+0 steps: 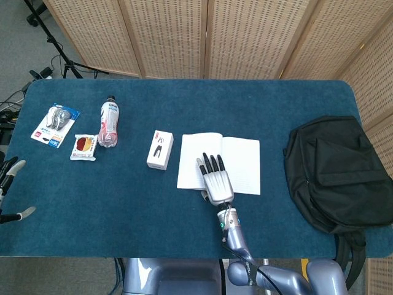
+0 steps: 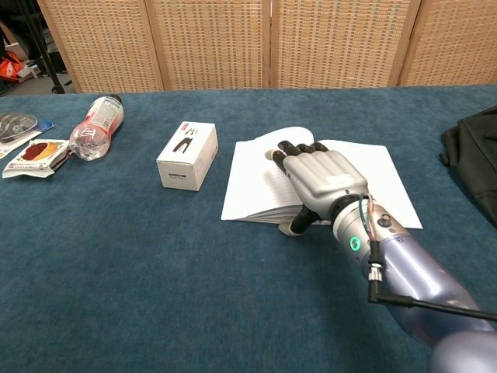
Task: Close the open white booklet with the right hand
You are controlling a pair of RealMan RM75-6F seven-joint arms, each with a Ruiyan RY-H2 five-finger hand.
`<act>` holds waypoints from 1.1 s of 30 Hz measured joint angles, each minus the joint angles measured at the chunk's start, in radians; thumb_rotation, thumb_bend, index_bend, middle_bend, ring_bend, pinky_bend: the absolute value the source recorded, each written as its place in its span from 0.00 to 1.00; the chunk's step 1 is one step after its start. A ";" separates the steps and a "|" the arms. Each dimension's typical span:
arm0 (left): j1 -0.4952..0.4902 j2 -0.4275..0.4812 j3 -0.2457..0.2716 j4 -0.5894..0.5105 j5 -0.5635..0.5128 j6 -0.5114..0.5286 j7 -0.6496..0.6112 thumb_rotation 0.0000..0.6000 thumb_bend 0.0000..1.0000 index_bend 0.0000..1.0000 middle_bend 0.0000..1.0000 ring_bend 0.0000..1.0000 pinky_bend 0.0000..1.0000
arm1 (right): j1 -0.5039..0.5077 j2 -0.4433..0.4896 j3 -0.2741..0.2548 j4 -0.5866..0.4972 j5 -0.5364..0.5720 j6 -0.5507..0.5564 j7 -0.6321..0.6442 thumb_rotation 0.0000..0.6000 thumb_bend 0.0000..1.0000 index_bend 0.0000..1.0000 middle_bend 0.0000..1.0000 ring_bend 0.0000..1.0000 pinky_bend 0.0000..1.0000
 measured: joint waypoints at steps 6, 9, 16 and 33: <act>-0.001 0.000 0.002 -0.003 0.003 0.000 0.001 0.92 0.07 0.00 0.00 0.00 0.08 | 0.001 0.005 0.000 -0.001 -0.007 0.007 0.010 1.00 0.26 0.05 0.00 0.00 0.00; -0.002 0.001 0.004 -0.006 0.007 0.001 -0.002 0.92 0.07 0.00 0.00 0.00 0.08 | 0.001 0.006 0.001 0.001 -0.004 0.008 0.008 1.00 0.26 0.05 0.00 0.00 0.00; -0.002 0.000 0.003 -0.005 0.004 0.001 -0.002 0.92 0.07 0.00 0.00 0.00 0.08 | -0.001 0.001 0.006 0.015 -0.005 0.018 0.030 1.00 0.31 0.06 0.00 0.00 0.00; -0.003 0.000 0.006 -0.012 0.004 -0.003 0.003 0.92 0.07 0.00 0.00 0.00 0.08 | -0.023 -0.023 0.038 0.062 -0.029 0.082 0.160 1.00 0.36 0.10 0.00 0.00 0.00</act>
